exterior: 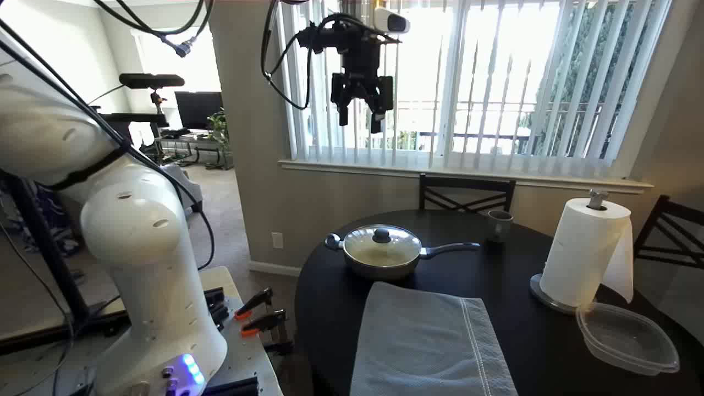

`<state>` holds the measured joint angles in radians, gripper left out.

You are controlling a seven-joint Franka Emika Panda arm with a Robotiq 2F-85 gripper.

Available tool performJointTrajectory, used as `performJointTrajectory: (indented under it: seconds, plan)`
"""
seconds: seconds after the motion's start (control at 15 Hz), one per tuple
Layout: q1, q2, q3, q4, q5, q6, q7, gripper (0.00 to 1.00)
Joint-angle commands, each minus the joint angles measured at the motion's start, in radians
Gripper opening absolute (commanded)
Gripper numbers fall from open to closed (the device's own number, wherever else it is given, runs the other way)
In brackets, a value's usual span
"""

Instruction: Remove the lid from the pot

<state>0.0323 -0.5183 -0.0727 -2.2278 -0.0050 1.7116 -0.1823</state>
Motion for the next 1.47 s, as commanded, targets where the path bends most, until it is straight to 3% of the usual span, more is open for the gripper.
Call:
performJointTrajectory:
  seconds: [0.0,0.4,0.53,0.93,1.2,1.4]
  plan:
    - [-0.008,0.001,0.006,0.002,0.003,-0.002,-0.003,1.0]
    - [-0.008,0.001,0.006,0.002,0.003,-0.002,-0.003,1.0]
    - [0.006,0.063,0.041,0.028,0.005,0.026,0.04,1.0]
    - [0.012,0.328,0.193,0.073,-0.007,0.258,0.406,1.0]
    - [0.028,0.492,0.223,0.119,-0.034,0.417,0.577,1.0]
    - [0.053,0.584,0.212,0.156,-0.007,0.475,0.593,1.0]
